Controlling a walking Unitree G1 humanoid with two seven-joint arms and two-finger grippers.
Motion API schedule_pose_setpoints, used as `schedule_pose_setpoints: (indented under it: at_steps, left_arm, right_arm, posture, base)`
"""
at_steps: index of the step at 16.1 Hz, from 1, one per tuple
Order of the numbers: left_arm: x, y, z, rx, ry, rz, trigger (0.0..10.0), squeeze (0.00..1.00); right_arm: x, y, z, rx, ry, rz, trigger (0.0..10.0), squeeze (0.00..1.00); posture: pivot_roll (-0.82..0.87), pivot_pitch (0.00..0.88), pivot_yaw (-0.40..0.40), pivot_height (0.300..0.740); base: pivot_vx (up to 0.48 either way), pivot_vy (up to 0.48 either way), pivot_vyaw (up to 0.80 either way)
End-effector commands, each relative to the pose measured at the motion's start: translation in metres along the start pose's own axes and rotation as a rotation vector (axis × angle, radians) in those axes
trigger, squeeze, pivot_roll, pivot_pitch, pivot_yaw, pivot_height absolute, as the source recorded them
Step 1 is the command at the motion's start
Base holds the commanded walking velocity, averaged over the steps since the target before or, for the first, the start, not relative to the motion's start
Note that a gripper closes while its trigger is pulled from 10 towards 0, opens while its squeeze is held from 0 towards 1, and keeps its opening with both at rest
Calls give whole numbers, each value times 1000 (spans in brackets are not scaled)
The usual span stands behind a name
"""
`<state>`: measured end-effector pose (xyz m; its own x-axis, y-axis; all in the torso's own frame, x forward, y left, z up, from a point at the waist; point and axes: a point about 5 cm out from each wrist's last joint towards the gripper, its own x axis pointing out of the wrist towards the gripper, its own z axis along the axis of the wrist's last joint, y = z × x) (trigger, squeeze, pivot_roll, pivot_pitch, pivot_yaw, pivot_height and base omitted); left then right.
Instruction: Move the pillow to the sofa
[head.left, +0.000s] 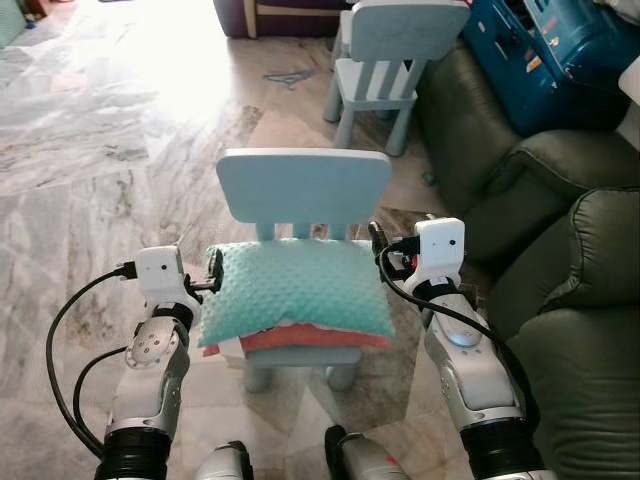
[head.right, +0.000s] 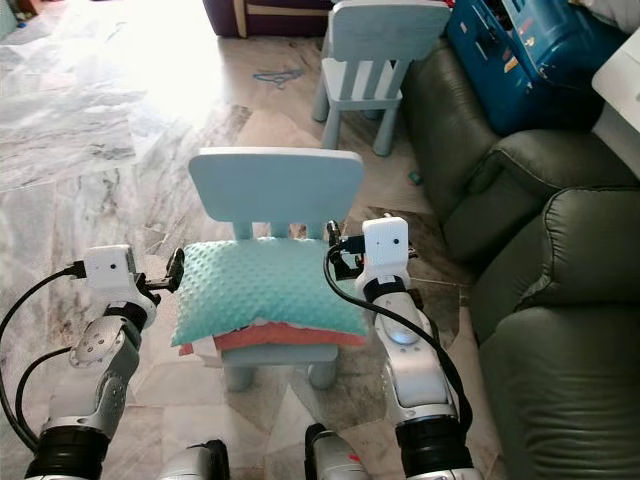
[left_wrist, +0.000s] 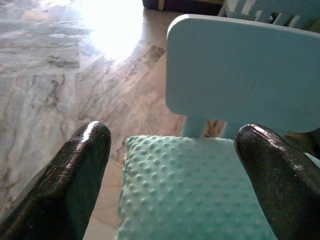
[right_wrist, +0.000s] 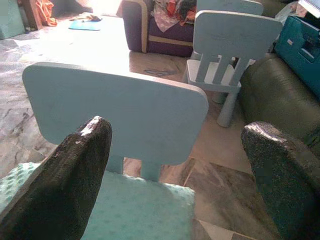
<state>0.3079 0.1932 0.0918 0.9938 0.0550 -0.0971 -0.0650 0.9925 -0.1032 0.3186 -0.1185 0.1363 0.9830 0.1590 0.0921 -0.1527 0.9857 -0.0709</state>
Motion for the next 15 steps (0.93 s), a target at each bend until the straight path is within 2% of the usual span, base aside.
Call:
schedule_pose_setpoints:
  at_steps: [1, 5, 9, 10, 12, 14, 15]
  left_arm:
    - [-2, 2, -5, 3, 17, 5, 10000, 0]
    - [-2, 0, -6, -4, 19, -1, 10000, 0]
    - [-4, 0, -7, -23, 19, -22, 10000, 0]
    - [-4, 0, -7, -10, 16, -32, 10000, 0]
    - [-7, -6, -3, 50, -16, -125, 10000, 0]
    - [-15, -8, 0, 114, -39, -200, 10000, 0]
    - [-22, -3, -4, 123, -29, -201, 10000, 0]
  right_arm:
    - [-1, 1, -2, 2, 8, 5, 10000, 0]
    - [0, 0, -2, 2, 12, 2, 10000, 0]
    - [-1, 0, 0, -3, 3, 9, 10000, 0]
    - [-2, -1, 1, -6, -3, 8, 10000, 0]
    - [-6, -7, 3, -9, -15, -4, 10000, 0]
    - [-16, -19, 1, -27, -11, -25, 10000, 0]
    - [-23, -26, -2, -26, 3, -41, 10000, 0]
  posture:
    - [-34, 233, -36, 740]
    - [-35, 236, -39, 740]
    - [-32, 236, -42, 740]
    - [-32, 237, -42, 740]
    - [-31, 238, -45, 740]
    - [-29, 240, -45, 740]
    - [-26, 243, -45, 740]
  base:
    - [0, 0, 0]
    - [0, 0, -588]
    - [0, 0, 0]
    - [0, 0, 0]
    - [0, 0, 0]
    - [0, 0, 0]
    - [0, 0, 0]
